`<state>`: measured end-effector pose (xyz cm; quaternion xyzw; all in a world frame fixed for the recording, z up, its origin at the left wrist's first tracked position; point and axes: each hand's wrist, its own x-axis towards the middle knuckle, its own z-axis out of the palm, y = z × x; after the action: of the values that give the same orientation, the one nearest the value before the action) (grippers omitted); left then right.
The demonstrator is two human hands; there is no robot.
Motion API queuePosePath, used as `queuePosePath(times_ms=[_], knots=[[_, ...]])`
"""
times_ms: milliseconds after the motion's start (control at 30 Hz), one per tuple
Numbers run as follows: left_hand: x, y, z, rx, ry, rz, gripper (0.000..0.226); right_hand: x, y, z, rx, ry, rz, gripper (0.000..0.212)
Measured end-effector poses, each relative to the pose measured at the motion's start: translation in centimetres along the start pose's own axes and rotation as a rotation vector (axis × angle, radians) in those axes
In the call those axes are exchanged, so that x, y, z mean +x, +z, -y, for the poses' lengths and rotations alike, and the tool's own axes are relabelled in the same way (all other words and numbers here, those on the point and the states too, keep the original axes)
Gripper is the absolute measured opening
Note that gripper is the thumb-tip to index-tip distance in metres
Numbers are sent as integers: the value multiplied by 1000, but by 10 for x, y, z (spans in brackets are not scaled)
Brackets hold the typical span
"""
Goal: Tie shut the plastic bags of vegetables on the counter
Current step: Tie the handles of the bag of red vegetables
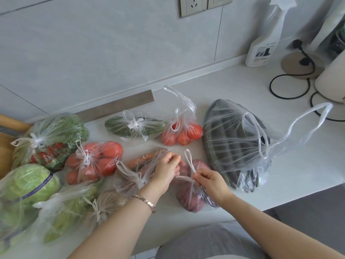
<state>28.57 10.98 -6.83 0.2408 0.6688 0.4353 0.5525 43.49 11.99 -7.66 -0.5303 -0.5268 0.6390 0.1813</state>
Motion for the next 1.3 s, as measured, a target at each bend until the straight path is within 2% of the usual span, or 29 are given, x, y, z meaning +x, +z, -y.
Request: queuePosePath(times_ms=[100, 233, 333, 500, 633, 667, 733, 800, 867, 1033, 1300], knots=[[-2, -15, 15, 230, 23, 21, 30, 3, 1, -4, -219, 12, 30, 39], [-8, -15, 13, 274, 66, 16, 29, 12, 4, -1, -256, 98, -76, 41], [-11, -10, -9, 184, 141, 69, 24, 21, 6, 6, -356, 78, -100, 34], [-11, 18, -37, 12, 91, 214, 19, 16, 14, 4, -627, -115, 57, 42], [-5, 37, -38, 3, -27, 171, 14, 13, 9, -1, -521, -98, 87, 47], [-5, 37, -38, 84, -9, 154, 15, 12, 9, 0, -462, -74, 76, 49], [-7, 30, -34, 458, 90, 135, 23, 13, 9, -1, -314, -23, 39, 48], [-10, 18, -24, 776, 167, 197, 29, 14, 7, -2, -174, 31, 30, 44], [-14, 10, -14, 878, 188, 251, 29, 14, 5, -1, -76, 45, 37, 37], [-10, 8, 4, 865, 332, 190, 27, 14, 0, -1, 16, 56, 3, 21], [-10, 4, 20, 665, 231, 103, 13, 14, -2, -5, -30, 55, -97, 26]])
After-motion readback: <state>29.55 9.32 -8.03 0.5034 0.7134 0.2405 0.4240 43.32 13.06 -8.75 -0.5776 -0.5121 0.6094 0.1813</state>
